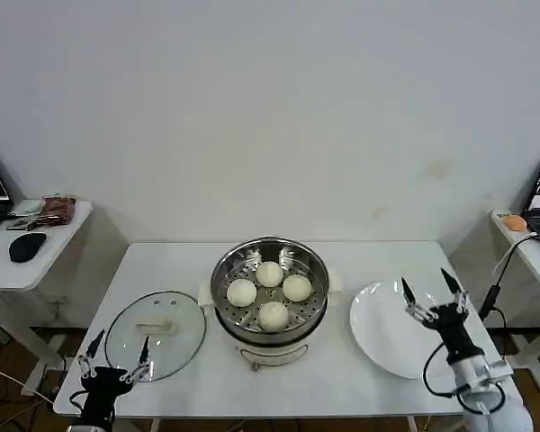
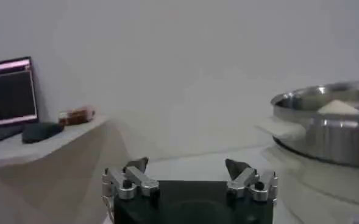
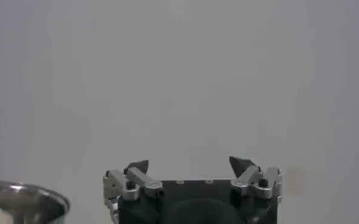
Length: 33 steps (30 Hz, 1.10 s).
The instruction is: Take steamed baozi put them in steamer then cover it.
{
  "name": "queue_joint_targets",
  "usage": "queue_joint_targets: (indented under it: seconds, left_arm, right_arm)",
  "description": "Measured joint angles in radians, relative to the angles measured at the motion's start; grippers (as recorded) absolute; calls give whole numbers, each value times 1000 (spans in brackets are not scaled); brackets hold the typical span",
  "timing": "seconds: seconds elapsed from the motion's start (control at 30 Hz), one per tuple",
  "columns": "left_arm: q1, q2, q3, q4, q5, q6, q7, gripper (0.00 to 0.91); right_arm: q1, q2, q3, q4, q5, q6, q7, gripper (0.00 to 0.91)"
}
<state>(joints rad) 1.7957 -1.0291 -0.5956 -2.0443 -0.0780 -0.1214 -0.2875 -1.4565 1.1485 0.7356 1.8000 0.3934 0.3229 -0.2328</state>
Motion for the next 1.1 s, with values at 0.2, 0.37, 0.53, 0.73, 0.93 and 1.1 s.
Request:
queue_joint_targets:
  seconds: [0.2,0.37,0.53,0.73,0.93,1.1]
  left_arm:
    - [9,30,-6,50,182,-38,-7,907]
    - [-3,48,-9,98,358,-78,-17,907]
    - [-27,61,-6,148,525,-113,-27,907]
    - [-73,78,8,225,711,-130,-33,907]
    - [-129,89,10,314,859,-139,-50,877]
    - [-167,82,15,375,963,-136,-64,877]
  right_arm:
    - [-47,13,28,-4,1,23,-7,907]
    - [-68,21,44,-16,1,39,-12,907]
    - [-83,28,54,-27,0,50,-17,907]
    - [-96,38,60,-37,-4,61,-22,907]
    - [-105,45,62,-45,-12,70,-28,907]
    - [-105,52,62,-54,-20,77,-30,907]
